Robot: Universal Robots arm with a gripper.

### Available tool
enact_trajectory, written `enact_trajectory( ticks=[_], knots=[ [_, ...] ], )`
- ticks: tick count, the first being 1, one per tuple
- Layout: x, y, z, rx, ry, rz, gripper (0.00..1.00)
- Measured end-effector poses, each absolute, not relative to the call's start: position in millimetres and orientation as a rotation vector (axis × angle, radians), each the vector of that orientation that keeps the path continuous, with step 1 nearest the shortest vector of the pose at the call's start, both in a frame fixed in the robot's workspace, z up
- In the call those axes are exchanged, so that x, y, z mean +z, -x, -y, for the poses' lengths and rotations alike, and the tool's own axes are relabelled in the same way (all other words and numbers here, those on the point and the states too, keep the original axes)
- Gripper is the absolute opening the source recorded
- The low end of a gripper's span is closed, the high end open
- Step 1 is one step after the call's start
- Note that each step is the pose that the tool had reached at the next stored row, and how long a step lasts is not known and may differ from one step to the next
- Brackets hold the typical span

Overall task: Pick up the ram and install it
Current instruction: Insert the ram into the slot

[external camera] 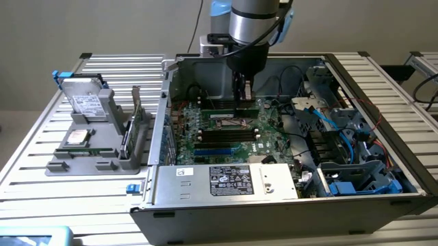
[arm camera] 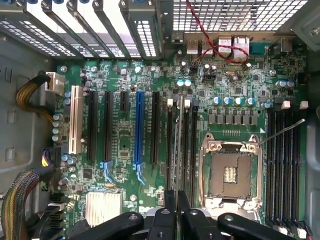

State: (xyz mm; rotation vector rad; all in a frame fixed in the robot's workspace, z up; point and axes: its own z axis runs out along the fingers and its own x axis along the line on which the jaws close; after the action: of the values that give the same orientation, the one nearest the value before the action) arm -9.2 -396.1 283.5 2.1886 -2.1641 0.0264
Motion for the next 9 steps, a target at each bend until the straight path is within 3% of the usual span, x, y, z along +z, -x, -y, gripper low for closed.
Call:
enact_trajectory(
  ticks=[9],
  knots=[
    [272.7, 9.2, 396.1, 0.026, -2.190, 2.163, 0.13]
  ],
)
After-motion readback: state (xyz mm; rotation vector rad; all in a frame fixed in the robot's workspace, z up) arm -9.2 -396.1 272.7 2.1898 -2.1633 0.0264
